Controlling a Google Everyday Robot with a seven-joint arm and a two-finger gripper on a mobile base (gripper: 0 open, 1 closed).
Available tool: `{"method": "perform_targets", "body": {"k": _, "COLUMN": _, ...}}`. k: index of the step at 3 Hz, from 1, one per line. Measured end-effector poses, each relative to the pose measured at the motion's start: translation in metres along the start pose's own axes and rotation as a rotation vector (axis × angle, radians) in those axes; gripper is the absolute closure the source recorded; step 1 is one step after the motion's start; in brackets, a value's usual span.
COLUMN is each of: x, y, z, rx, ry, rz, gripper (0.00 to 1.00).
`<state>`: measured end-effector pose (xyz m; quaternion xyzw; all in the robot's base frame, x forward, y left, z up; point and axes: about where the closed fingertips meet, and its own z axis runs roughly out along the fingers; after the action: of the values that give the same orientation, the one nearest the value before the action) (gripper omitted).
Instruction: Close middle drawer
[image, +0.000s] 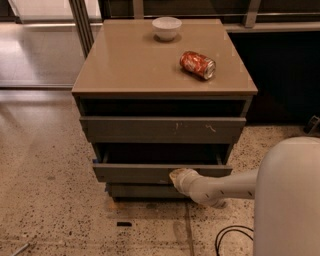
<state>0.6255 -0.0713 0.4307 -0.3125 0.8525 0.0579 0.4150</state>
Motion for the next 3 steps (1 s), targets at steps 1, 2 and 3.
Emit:
{"method": "perform_targets", "body": {"k": 1, "x": -0.002, "y": -0.001, "z": 0.007, "rx": 0.003, "ry": 0.004, "rz": 0.003, "gripper": 1.00}}
{"method": "perform_targets", "body": {"k": 2, "x": -0.011, "y": -0.007, "z": 0.021, "rx": 0.022, "ry": -0.003, "rz": 0.014, "gripper": 1.00}}
{"method": "perform_targets", "body": {"k": 3, "x": -0.011, "y": -0.007, "z": 0.021, "rx": 0.022, "ry": -0.003, "rz": 0.014, "gripper": 1.00}}
